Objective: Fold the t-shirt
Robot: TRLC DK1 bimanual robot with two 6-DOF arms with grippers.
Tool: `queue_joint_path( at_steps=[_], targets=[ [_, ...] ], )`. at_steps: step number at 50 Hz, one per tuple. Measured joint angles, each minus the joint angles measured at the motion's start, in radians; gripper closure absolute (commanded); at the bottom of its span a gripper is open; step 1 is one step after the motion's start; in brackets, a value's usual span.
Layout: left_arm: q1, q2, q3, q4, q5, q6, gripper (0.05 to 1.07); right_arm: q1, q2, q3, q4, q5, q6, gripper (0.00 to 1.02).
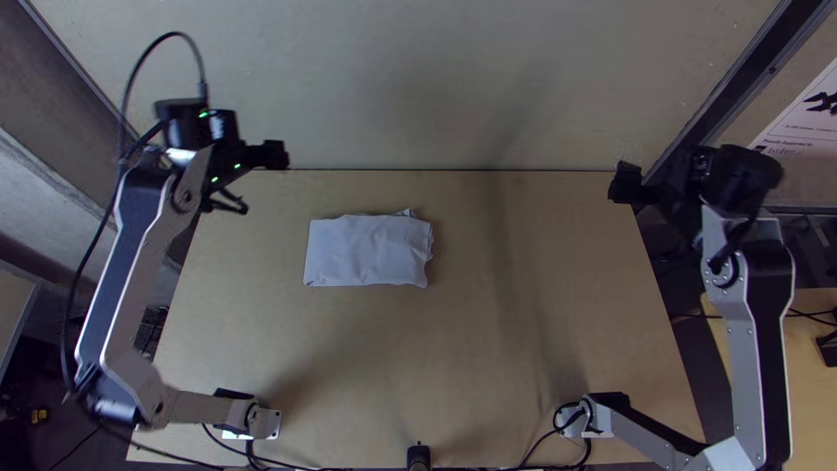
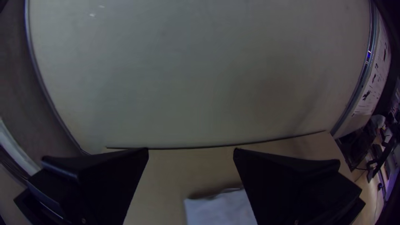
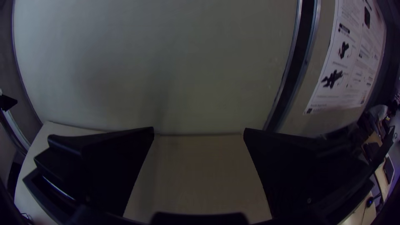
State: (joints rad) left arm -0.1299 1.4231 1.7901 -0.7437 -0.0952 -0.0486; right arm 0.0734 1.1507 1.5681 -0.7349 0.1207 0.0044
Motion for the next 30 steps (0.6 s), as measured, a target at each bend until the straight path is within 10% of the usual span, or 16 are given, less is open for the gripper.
queue_joint_path(
  at_steps=[30],
  targets=[
    [0.127, -0.763, -0.817, 0.507, 0.004, 0.086, 0.1, 0.018, -0.544, -0.376, 0.254, -0.009, -0.033, 0.03]
  ],
)
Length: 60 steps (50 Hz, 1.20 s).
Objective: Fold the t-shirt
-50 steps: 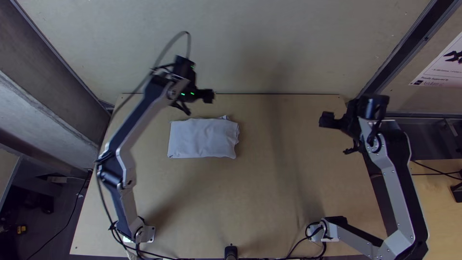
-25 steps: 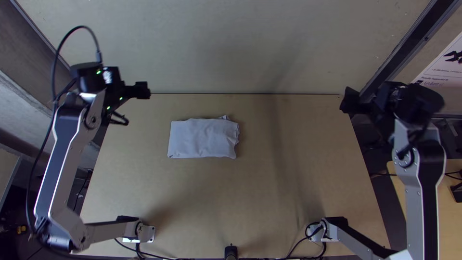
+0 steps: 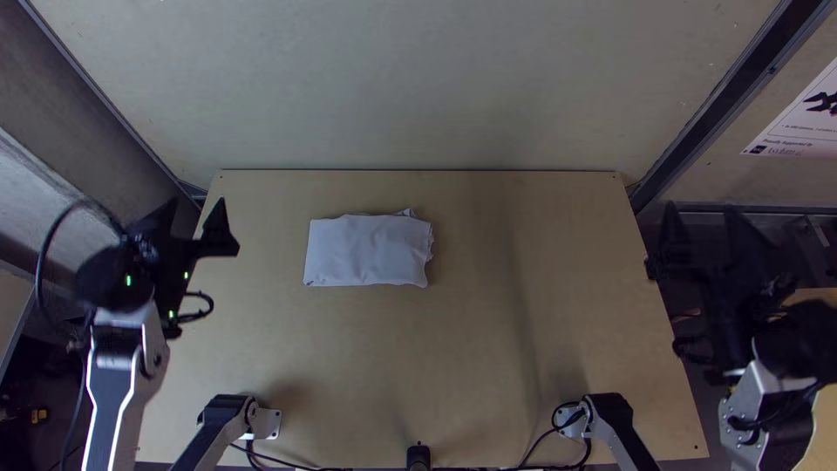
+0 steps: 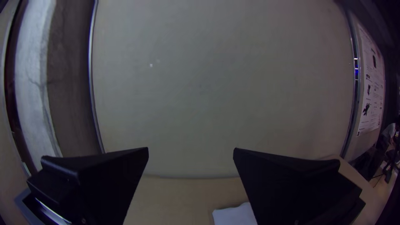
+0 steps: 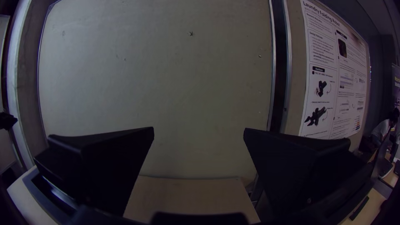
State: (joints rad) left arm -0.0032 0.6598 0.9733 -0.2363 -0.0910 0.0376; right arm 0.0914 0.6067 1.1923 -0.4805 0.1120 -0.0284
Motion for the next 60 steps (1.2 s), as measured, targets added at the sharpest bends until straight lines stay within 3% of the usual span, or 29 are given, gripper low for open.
queue_joint_path(
  at_steps=[11, 18, 25, 37, 53, 60],
  targets=[
    [0.01, -0.286, -0.298, 0.151, 0.0, 0.083, 0.1, 0.019, -0.233, -0.222, 0.103, 0.0, 0.002, 0.03],
    [0.014, -0.454, -0.448, 0.232, 0.0, 0.125, 0.1, 0.094, -0.441, -0.373, 0.162, 0.0, 0.053, 0.03],
    [0.014, -0.594, -0.557, 0.27, 0.0, 0.144, 0.1, 0.145, -0.559, -0.481, 0.171, 0.004, 0.062, 0.03],
    [0.018, -0.648, -0.715, 0.322, -0.001, 0.147, 0.1, 0.139, -0.604, -0.74, 0.289, 0.016, 0.077, 0.03],
    [0.039, -0.648, -0.929, 0.417, -0.005, 0.184, 0.1, 0.14, -0.605, -1.12, 0.647, 0.02, 0.08, 0.03],
    [0.04, -0.653, -0.929, 0.343, -0.002, 0.172, 0.1, 0.144, -0.605, -1.179, 0.566, 0.02, 0.096, 0.03]
  ],
)
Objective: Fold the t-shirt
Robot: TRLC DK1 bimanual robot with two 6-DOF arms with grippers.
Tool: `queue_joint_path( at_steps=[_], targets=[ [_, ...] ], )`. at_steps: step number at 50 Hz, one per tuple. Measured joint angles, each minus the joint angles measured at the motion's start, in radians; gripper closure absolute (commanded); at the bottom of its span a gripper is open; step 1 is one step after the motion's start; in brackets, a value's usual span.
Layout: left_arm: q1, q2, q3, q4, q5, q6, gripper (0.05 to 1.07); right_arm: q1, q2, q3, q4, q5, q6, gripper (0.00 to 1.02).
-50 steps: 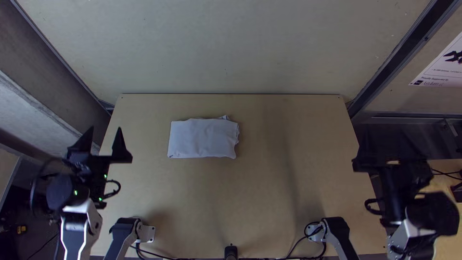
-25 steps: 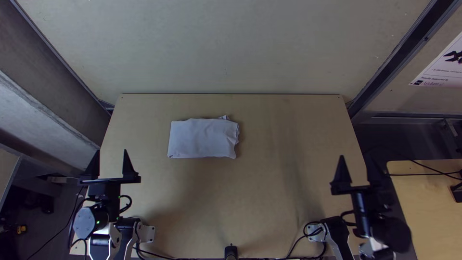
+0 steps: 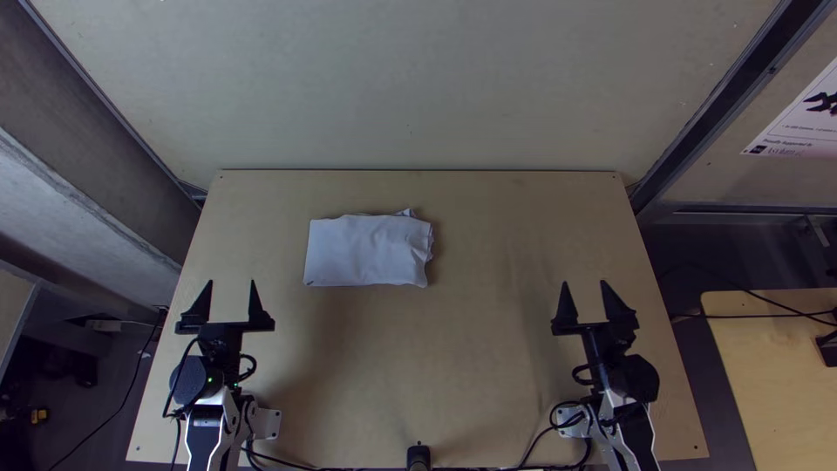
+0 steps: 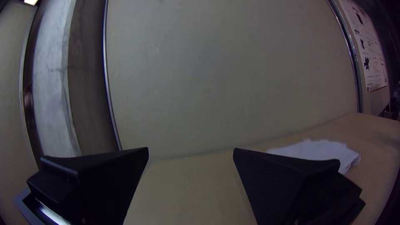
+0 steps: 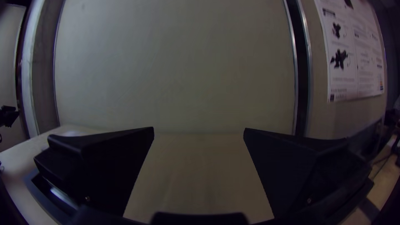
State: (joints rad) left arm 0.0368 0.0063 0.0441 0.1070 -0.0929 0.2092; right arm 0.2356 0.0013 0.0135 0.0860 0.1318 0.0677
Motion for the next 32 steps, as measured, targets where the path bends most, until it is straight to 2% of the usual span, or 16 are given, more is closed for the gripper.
queue_joint_path(
  at_steps=[5, 32],
  targets=[
    [0.0, 0.0, 0.0, -0.076, 0.008, -0.011, 0.1, -0.001, 0.0, 0.0, -0.053, -0.001, 0.011, 0.03],
    [0.0, 0.0, 0.0, -0.079, 0.014, -0.015, 0.1, -0.001, -0.001, 0.0, -0.054, -0.001, 0.011, 0.03]
  ],
)
